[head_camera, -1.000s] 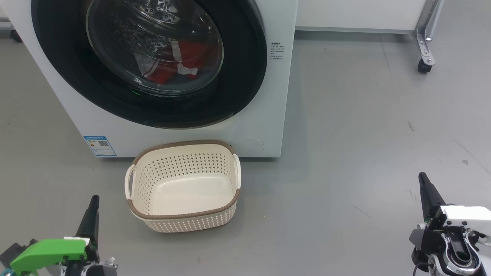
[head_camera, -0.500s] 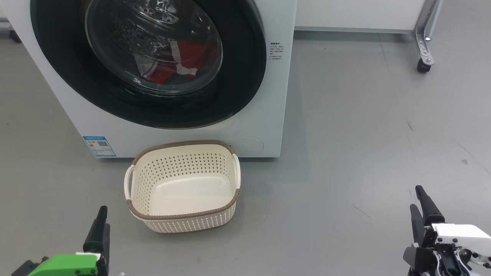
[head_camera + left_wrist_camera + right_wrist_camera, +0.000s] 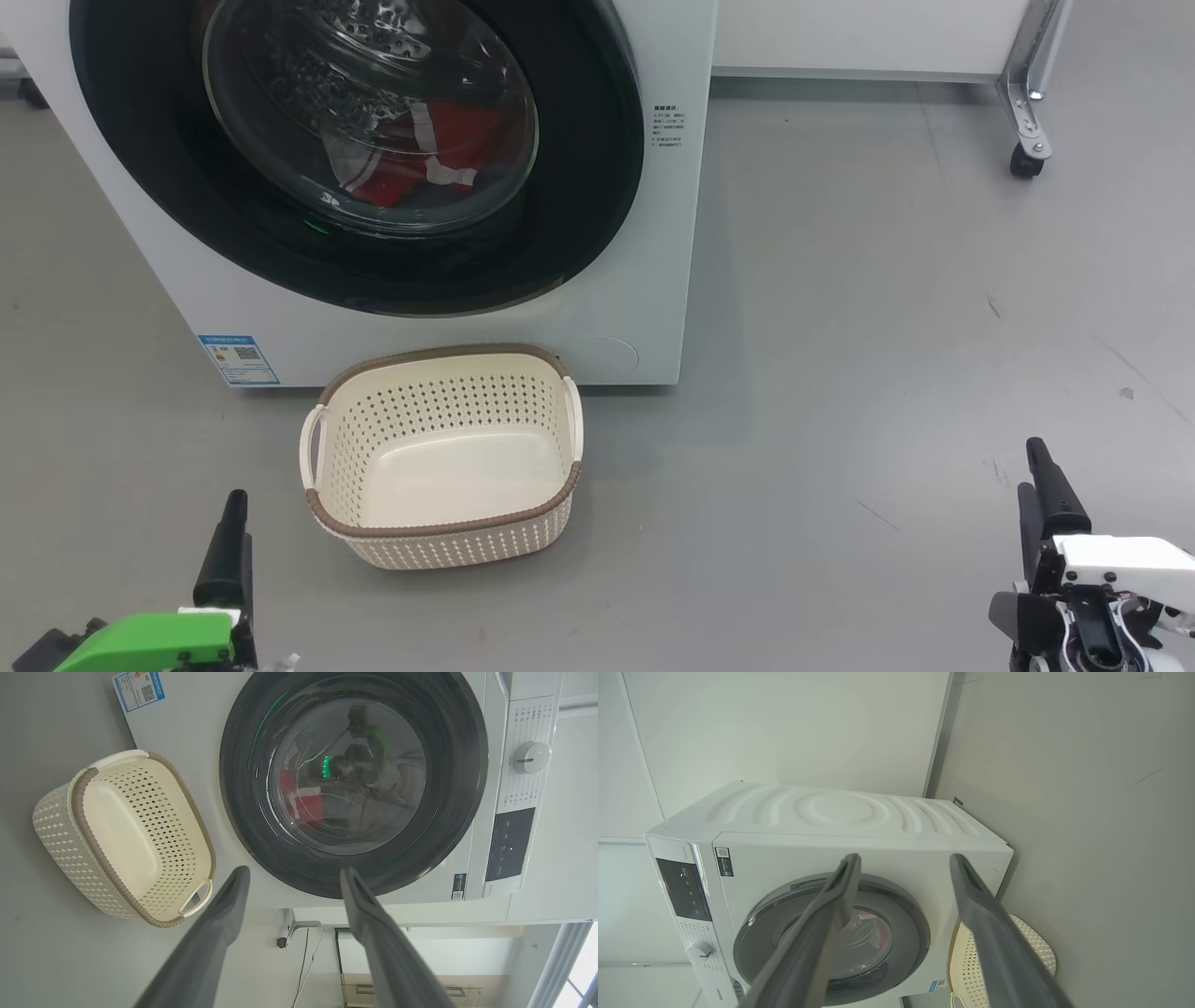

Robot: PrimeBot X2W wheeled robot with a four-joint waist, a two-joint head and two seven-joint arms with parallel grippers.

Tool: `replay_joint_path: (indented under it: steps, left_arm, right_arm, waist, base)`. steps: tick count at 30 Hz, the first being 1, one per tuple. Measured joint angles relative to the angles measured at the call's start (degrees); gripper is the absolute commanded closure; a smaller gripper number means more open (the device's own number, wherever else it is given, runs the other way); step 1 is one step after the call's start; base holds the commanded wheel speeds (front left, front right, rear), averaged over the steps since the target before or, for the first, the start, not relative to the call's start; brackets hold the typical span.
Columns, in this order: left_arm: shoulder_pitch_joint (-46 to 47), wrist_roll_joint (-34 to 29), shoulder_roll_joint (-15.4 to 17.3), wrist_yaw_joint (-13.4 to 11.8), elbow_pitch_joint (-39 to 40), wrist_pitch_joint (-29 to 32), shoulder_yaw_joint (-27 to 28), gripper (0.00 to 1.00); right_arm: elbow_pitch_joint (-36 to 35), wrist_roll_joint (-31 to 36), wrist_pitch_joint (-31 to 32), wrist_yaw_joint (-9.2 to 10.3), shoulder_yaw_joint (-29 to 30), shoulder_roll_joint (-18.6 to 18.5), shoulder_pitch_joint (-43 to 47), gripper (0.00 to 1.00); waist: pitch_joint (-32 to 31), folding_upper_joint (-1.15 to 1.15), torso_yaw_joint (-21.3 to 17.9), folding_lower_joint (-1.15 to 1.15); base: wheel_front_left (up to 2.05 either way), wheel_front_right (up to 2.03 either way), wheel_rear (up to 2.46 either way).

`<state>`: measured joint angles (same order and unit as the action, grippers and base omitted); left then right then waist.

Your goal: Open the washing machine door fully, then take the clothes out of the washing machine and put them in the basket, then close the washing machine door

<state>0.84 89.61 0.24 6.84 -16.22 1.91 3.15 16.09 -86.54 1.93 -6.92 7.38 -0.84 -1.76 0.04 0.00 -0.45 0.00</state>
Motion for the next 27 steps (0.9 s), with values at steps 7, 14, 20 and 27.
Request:
replay_joint_path:
  steps: [7, 14, 20, 27]
  left_arm:
    - [0.0, -2.7, 0.0, 0.0, 1.4, -1.2, 1.1, 0.00]
    - [0.1, -6.1, 0.1, 0.0, 3.6, -2.7, 1.3, 0.00]
    - [0.2, -10.0, 0.2, 0.0, 5.7, -4.1, 1.1, 0.00]
    - [0.2, -17.8, 0.4, 0.0, 7.8, -5.3, 0.1, 0.00]
  right_arm:
    - [-1.9, 3.7, -1.3, 0.00, 0.1, 0.0, 0.0, 0.00]
    - [-4.0, 8.6, -2.9, -0.01, 0.1, -0.1, 0.0, 0.00]
    - [-5.8, 13.7, -3.9, -0.01, -0.5, -0.2, 0.0, 0.00]
    - [-7.3, 20.4, -5.4, -0.01, -1.0, -0.6, 0.0, 0.00]
  waist:
    - [-0.2, 0.00, -0.1, 0.00]
    - [-0.4, 0.00, -0.2, 0.00]
    - [-0.5, 0.00, -0.3, 0.00]
    - [-0.6, 0.00, -0.3, 0.00]
  base:
    - [0.00, 0.00, 0.00]
    - [0.00, 0.00, 0.00]
    - [0.00, 0.00, 0.00]
    - [0.00, 0.00, 0.00]
